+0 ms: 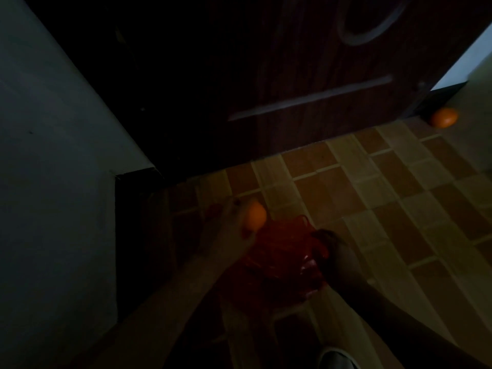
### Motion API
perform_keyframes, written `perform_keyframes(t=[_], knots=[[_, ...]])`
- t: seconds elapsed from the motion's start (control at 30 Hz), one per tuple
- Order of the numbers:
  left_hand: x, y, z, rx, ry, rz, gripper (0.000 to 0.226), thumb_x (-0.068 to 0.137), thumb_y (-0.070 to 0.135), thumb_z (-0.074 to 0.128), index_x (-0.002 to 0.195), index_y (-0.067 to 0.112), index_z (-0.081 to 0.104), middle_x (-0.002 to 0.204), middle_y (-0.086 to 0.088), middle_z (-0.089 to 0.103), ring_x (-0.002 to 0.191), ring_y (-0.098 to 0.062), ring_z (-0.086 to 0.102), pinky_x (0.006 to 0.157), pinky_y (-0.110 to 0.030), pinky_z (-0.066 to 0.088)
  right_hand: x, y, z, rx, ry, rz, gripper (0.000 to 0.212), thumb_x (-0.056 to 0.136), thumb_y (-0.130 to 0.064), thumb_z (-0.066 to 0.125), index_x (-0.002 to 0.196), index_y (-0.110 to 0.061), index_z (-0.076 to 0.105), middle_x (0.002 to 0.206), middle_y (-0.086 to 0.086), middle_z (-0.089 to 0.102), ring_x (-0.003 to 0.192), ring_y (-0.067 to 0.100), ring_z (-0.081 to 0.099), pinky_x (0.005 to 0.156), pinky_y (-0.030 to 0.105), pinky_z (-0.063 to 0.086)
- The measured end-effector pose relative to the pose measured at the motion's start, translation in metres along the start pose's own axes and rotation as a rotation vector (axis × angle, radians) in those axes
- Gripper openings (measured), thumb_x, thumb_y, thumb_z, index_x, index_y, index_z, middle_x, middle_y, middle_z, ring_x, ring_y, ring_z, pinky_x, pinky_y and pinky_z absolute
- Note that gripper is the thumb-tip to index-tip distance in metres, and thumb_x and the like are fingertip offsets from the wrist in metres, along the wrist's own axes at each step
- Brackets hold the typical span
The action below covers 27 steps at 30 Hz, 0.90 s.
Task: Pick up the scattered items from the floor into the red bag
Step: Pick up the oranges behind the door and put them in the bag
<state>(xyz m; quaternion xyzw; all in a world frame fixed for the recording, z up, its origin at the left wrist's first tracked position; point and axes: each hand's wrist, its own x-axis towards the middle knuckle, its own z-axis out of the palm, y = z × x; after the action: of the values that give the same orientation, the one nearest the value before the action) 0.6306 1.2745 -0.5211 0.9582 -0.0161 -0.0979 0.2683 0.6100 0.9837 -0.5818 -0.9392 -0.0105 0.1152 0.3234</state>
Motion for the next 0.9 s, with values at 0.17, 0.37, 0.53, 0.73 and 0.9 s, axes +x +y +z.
perform_keyframes(t=[0.17, 0.37, 0.53, 0.73, 0.9], knots=[[-0.008, 0.025, 0.031, 0.170, -0.418, 0.050, 0.083, 0.100, 0.034, 0.066, 0.165, 0.041, 0.014, 0.174, -0.005, 0.005, 0.155, -0.037, 0.027, 0.118, -0.055, 0.039, -0.008, -0.004, -0.005, 0.026, 0.105, -0.070, 0.021, 0.096, -0.005, 0.068, 0.114, -0.015, 0.076, 0.117, -0.001, 0.071, 0.079, 0.008, 0.067, 0.065, 0.018, 0.045], [-0.015, 0.020, 0.029, 0.315, -0.384, 0.044, 0.072, 0.098, 0.049, 0.063, 0.161, 0.036, 0.030, 0.173, -0.001, 0.009, 0.159, -0.034, 0.008, 0.125, -0.057, 0.025, -0.017, -0.009, -0.013, 0.136, 0.131, 0.024, 0.025, 0.096, -0.019, 0.072, 0.116, -0.024, 0.058, 0.097, -0.015, 0.067, 0.066, 0.001, 0.066, 0.055, 0.029, 0.051], [0.001, -0.002, 0.020, 0.283, -0.141, -0.160, 0.089, 0.095, 0.057, 0.064, 0.165, 0.030, 0.016, 0.172, -0.006, 0.012, 0.156, -0.036, 0.017, 0.119, -0.058, 0.034, -0.012, -0.030, -0.019, 0.223, 0.041, 0.090, 0.054, 0.099, -0.040, 0.069, 0.146, -0.030, 0.044, 0.102, -0.017, 0.064, 0.058, 0.009, 0.066, 0.055, 0.033, 0.054], [0.017, -0.008, 0.038, 0.271, -0.297, -0.262, 0.095, 0.099, 0.046, 0.065, 0.167, 0.024, 0.003, 0.163, -0.012, 0.039, 0.142, -0.036, 0.048, 0.107, -0.050, 0.048, -0.008, -0.039, -0.013, 0.158, 0.020, 0.046, 0.010, 0.104, -0.028, 0.063, 0.109, -0.025, 0.072, 0.076, -0.014, 0.067, 0.056, -0.003, 0.064, 0.054, 0.013, 0.047], [0.019, -0.011, 0.039, 0.077, -0.139, -0.214, 0.061, 0.101, 0.029, 0.060, 0.159, 0.019, 0.040, 0.156, -0.012, 0.049, 0.144, -0.036, 0.046, 0.115, -0.054, 0.041, -0.010, -0.038, -0.021, 0.280, 0.087, 0.043, 0.016, 0.105, -0.026, 0.063, 0.091, -0.024, 0.071, 0.071, -0.010, 0.066, 0.049, 0.007, 0.056, 0.055, 0.029, 0.051]])
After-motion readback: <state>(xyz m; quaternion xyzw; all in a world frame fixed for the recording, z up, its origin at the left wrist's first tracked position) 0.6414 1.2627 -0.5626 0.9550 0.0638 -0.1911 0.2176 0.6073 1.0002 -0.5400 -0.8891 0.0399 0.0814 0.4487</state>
